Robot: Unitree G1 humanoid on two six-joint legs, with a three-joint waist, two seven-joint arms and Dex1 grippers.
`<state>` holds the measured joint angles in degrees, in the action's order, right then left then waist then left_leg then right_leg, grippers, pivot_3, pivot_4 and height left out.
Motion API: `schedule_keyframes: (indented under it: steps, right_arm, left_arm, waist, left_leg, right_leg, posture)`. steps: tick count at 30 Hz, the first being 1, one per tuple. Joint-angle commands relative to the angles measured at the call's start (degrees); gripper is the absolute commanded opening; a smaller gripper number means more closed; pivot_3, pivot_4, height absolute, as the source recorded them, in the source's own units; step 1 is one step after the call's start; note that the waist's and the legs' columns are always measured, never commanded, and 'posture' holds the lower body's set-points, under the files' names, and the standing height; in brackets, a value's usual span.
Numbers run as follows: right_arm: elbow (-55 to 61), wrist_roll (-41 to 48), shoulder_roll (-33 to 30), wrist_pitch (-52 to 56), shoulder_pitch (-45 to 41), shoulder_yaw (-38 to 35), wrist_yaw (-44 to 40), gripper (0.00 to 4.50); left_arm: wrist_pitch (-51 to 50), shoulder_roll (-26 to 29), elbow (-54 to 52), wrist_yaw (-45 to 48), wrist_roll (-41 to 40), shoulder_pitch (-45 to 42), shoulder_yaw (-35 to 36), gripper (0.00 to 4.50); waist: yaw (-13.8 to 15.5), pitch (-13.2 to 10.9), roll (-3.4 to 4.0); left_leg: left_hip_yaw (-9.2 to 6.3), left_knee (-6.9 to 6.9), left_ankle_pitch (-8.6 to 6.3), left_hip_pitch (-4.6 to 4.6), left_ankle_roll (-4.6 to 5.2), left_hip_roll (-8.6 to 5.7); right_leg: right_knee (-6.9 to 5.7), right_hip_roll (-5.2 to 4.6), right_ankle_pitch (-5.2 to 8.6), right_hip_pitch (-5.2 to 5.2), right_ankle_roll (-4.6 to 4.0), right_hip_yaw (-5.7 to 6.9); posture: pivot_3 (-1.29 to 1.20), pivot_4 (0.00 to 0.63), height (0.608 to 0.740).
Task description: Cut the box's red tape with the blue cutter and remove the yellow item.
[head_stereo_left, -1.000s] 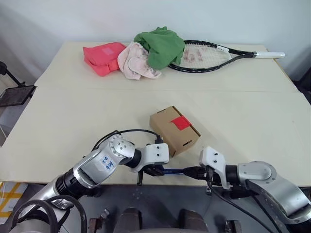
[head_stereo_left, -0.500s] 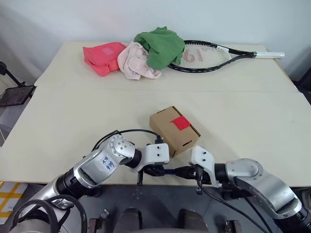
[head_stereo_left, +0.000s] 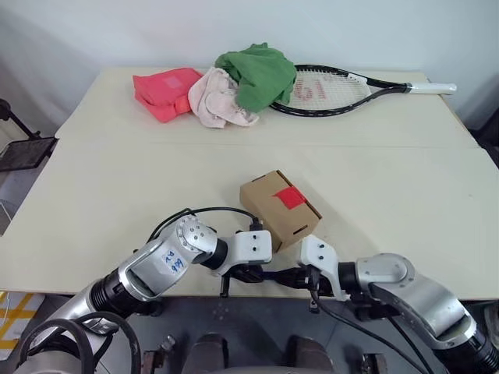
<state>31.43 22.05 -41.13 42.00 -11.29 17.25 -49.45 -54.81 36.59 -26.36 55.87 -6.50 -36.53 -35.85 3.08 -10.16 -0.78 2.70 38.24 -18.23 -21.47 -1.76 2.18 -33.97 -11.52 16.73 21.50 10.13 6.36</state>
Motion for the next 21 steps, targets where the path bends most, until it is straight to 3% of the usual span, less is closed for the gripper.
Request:
schedule_keyframes:
  steps: [1,4,8,9,11,15,18,21]
  right_arm:
    - [0.49,0.52,-0.13,-0.21,0.52,-0.24,-0.55,0.01]
    - [3.21,3.83,-1.87,-0.21,3.36,-5.19,-1.68,0.01]
    - [11.5,20.13,-8.36,7.39,12.98,-23.03,-6.0,0.01]
    - [12.58,25.15,-8.4,7.95,13.97,-28.18,-5.82,0.19]
    - [13.4,36.19,-11.15,13.87,15.78,-37.96,-3.24,0.59]
    - [8.81,64.31,-22.34,23.55,20.7,-55.35,8.3,1.87]
    - [5.72,79.51,-29.43,22.76,23.95,-59.49,20.24,2.87]
    - [0.95,90.22,-39.29,16.74,21.45,-54.0,30.28,3.9]
  left_arm:
    - [0.6,-0.72,-0.15,-0.16,0.06,0.23,-1.73,0.51]
    - [1.77,-0.43,-0.55,-0.13,-0.29,0.96,-0.83,0.51]
    - [14.0,2.3,-0.38,2.02,-0.18,3.36,2.91,0.51]
    - [17.33,2.79,-0.38,2.94,-0.56,3.92,3.94,0.51]
    - [22.87,3.27,-0.31,3.84,-1.09,4.96,6.0,0.51]
    - [34.21,1.64,0.64,3.17,-0.17,5.61,9.43,0.51]
    - [37.84,-0.37,1.64,2.46,-0.08,5.23,10.91,0.51]
    - [40.84,-4.54,4.13,2.41,0.12,1.7,10.6,0.51]
  waist:
    - [0.04,0.0,0.0]
    - [0.18,0.0,0.0]
    - [0.27,-0.03,0.01]
    - [0.12,-0.04,0.01]
    - [-0.18,-0.06,0.02]
    - [-0.08,-0.11,0.03]
    - [0.0,-0.13,-0.01]
    - [-0.08,-0.18,-0.02]
  left_leg:
    - [0.0,0.0,0.0,0.0,0.0,0.0]
    - [0.0,0.0,-0.01,-0.03,0.0,-0.01]
    - [0.0,-0.04,-0.07,-0.12,0.0,-0.01]
    - [-0.01,-0.06,-0.08,-0.13,-0.01,0.0]
    - [0.0,-0.07,-0.09,-0.13,-0.01,0.01]
    - [-0.01,-0.02,-0.12,-0.12,0.04,0.02]
    - [-0.01,0.03,-0.14,-0.09,0.09,0.04]
    - [0.05,0.09,-0.15,-0.1,0.11,0.03]
  right_leg:
    - [0.0,0.0,0.0,0.0,0.0,0.0]
    - [0.02,0.0,0.0,0.0,0.0,0.0]
    - [0.14,0.0,-0.01,0.05,0.02,0.04]
    - [0.17,0.02,-0.01,0.05,0.02,0.09]
    - [0.18,0.02,-0.01,0.05,0.02,0.09]
    - [0.18,0.0,-0.03,0.0,-0.01,0.09]
    - [0.19,0.01,-0.05,-0.05,-0.04,0.11]
    - [0.18,-0.01,-0.08,-0.02,-0.02,0.07]
  posture:
    - [0.0,0.15,0.74]
    - [0.0,0.15,0.74]
    - [0.0,0.15,0.74]
    - [0.0,0.15,0.74]
    - [0.0,0.15,0.74]
    - [0.0,0.15,0.74]
    - [0.0,0.15,0.74]
    - [0.0,0.15,0.74]
